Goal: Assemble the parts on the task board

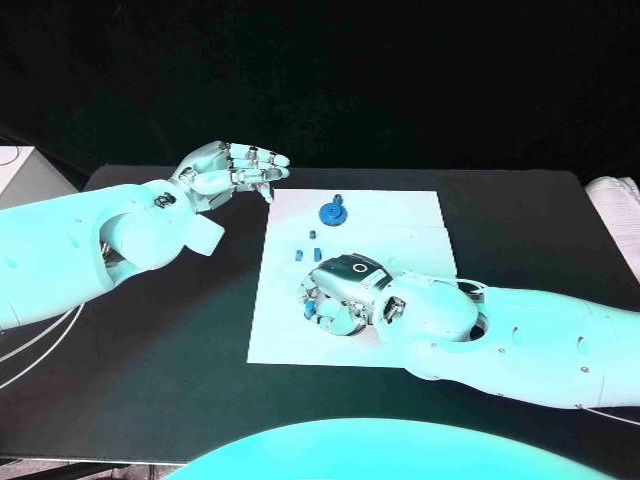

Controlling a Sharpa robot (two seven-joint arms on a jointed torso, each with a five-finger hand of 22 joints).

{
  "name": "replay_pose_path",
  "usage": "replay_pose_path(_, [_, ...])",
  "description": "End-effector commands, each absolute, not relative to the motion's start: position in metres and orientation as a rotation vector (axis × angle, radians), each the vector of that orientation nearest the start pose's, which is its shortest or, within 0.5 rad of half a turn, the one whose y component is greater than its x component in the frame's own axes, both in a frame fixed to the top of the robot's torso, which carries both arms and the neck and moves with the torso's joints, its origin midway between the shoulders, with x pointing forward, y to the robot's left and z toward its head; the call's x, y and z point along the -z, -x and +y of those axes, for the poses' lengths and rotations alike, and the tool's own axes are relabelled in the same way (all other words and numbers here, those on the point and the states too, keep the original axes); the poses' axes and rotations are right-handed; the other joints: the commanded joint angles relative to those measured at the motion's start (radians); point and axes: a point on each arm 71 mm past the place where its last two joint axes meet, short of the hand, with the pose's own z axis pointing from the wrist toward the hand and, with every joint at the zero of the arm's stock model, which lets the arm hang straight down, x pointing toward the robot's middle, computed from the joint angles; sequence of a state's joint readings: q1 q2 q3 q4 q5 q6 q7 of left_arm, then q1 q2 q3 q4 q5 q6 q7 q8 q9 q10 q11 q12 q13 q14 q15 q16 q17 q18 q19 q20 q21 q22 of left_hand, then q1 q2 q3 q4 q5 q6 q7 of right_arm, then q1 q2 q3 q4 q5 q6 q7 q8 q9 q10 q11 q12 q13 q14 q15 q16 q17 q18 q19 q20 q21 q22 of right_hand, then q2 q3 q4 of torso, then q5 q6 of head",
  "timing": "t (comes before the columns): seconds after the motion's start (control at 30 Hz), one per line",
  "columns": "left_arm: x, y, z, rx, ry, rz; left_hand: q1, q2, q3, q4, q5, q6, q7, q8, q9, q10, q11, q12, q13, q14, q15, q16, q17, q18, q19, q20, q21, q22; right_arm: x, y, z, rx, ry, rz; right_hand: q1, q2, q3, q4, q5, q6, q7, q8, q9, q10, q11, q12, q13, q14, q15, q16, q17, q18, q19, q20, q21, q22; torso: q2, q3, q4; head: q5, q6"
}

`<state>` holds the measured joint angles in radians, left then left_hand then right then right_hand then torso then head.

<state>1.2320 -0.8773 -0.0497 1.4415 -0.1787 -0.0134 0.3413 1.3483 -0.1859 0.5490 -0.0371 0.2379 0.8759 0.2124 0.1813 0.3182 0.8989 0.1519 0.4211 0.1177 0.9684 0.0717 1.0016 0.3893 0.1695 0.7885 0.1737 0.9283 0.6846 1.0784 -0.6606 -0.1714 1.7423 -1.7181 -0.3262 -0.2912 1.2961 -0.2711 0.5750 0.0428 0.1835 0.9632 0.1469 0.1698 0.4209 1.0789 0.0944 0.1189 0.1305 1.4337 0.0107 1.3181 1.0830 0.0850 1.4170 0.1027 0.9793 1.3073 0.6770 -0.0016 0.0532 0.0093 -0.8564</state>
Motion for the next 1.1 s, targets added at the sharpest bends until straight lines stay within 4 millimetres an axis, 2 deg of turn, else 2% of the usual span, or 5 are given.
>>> replay_pose_path(0.03, [0.171, -0.498, 0.230, 1.655, 0.860, 1.624, -0.004, 0.004, -0.005, -0.001, 0.000, -0.003, 0.002, -0.004, -0.002, -0.005, 0.000, 0.005, -0.001, 0.000, 0.005, -0.006, -0.001, 0.014, 0.005, 0.001, -0.003, -0.001, 0.249, -0.371, -0.061, -0.817, 0.483, 1.731, 0.005, -0.007, -0.019, -0.003, 0.005, -0.010, -0.002, -0.006, -0.003, -0.022, 0.003, 0.007, -0.001, -0.009, 0.002, -0.006, -0.011, 0.019, -0.010, 0.004, -0.029, 0.034, 0.000, 0.0007, -0.0009, -0.003, 0.001])
replay_pose_path(0.3, [0.171, -0.498, 0.230, 1.655, 0.860, 1.626, -0.003, 0.004, -0.006, -0.001, 0.000, -0.003, 0.002, -0.004, -0.002, -0.006, 0.000, 0.005, -0.001, 0.000, 0.005, -0.007, -0.001, 0.015, 0.006, 0.001, -0.004, -0.002, 0.244, -0.372, -0.069, -0.832, 0.424, 1.678, 0.074, 0.036, -0.224, 0.019, 0.018, -0.067, -0.006, -0.051, -0.024, -0.182, 0.025, 0.093, -0.006, -0.069, 0.023, -0.038, -0.112, 0.039, -0.052, 0.024, -0.172, -0.021, 0.000, 0.0016, 0.0001, -0.007, 0.006])
replay_pose_path(0.63, [0.171, -0.498, 0.230, 1.656, 0.860, 1.628, -0.003, 0.004, -0.006, -0.001, 0.000, -0.003, 0.002, -0.004, -0.002, -0.006, 0.000, 0.005, -0.001, 0.000, 0.005, -0.007, -0.001, 0.015, 0.006, 0.001, -0.004, -0.002, 0.223, -0.378, -0.101, -0.860, 0.262, 1.662, 0.234, 0.042, -0.444, 0.229, 0.028, -0.102, -0.019, -0.066, -0.026, -0.305, 0.030, 0.292, 0.011, -0.094, 0.028, -0.021, -0.166, 0.043, -0.051, 0.031, -0.206, -0.032, -0.002, 0.0004, -0.0003, -0.031, 0.020])
replay_pose_path(0.83, [0.171, -0.498, 0.231, 1.653, 0.862, 1.625, -0.003, 0.004, -0.006, -0.001, 0.000, -0.003, 0.002, -0.004, -0.002, -0.006, 0.000, 0.005, -0.001, 0.000, 0.005, -0.007, -0.001, 0.015, 0.006, 0.001, -0.004, -0.002, 0.209, -0.404, -0.159, -0.795, -0.042, 1.789, 0.159, 0.076, -0.394, 0.248, -0.007, -0.037, 0.017, -0.036, -0.021, -0.038, -0.010, 0.365, 0.007, 0.011, -0.005, 0.051, -0.023, 0.007, 0.039, -0.001, 0.032, 0.060, -0.005, -0.0016, -0.0041, -0.058, 0.028])
replay_pose_path(1.1, [0.173, -0.494, 0.235, 1.644, 0.873, 1.622, -0.003, 0.004, -0.007, 0.000, 0.000, -0.002, 0.002, -0.004, -0.002, -0.006, 0.000, 0.005, -0.002, 0.000, 0.005, -0.007, -0.002, 0.014, 0.007, 0.001, -0.006, -0.004, 0.203, -0.409, -0.231, -0.660, -0.263, 1.877, 0.068, 0.081, -0.554, 0.246, -0.017, -0.015, -0.019, 0.004, -0.007, 0.172, -0.055, 0.534, 0.217, 0.062, -0.044, 0.100, 0.104, -0.029, 0.095, -0.037, 0.265, 0.154, -0.011, -0.0029, -0.0077, -0.097, 0.031])
